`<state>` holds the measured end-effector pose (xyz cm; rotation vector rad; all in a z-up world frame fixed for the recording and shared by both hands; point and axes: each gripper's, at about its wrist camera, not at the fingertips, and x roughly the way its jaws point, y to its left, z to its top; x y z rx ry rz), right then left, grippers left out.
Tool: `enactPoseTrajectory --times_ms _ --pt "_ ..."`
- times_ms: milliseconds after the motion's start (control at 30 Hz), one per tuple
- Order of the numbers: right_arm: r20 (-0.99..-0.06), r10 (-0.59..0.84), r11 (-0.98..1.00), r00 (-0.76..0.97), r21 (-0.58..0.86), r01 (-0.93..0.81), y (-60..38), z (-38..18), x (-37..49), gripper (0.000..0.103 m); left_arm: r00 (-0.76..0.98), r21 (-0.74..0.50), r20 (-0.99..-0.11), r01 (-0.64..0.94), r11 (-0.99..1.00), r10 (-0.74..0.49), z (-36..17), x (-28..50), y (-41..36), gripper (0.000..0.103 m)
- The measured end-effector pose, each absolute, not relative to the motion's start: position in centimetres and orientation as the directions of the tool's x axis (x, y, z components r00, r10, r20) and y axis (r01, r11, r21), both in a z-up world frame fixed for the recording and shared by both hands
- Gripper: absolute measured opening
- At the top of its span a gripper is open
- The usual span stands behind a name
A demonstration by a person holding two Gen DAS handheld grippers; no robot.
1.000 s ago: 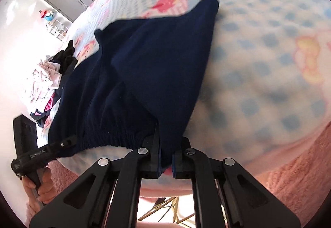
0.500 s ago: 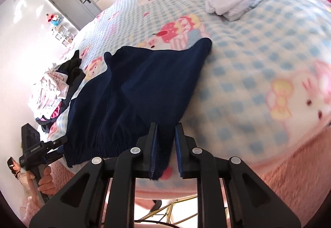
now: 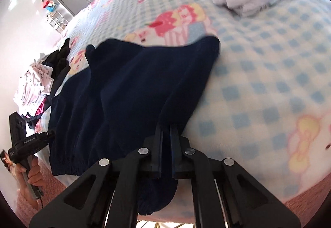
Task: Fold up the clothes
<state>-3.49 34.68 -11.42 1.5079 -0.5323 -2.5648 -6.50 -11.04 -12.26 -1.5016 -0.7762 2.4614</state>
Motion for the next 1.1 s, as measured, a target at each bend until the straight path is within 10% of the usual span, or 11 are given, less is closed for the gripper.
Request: enactPoseTrajectory --times_ms 300,433,900,1100 --pt "-0.846 -0.196 -0.928 -0.496 0.323 -0.185 37.7 -12.3 -3.9 0.004 -0.447 -0.477 -0.815 0.158 -0.865 0.368 -12.9 -6.9 -11.7 0.018" --pt "-0.816 -0.179 -0.922 -0.550 0.333 -0.195 38.7 -10.2 -3.3 0.016 -0.527 -0.473 -0.777 0.126 -0.872 0.345 -10.3 -6.1 -12.4 0.050" --pt "-0.781 -0.351 -0.918 -0.517 0.177 0.355 25.2 -3.3 -9.5 0.016 -0.630 -0.287 -0.763 0.135 -0.948 0.141 -8.4 -9.3 -9.2 0.048" --pt "-0.832 -0.451 -0.835 -0.324 0.264 0.483 18.6 -8.7 -13.6 0.017 -0.560 -0.305 -0.785 -0.023 -0.952 0.265 -10.6 -12.5 -5.5 0.050"
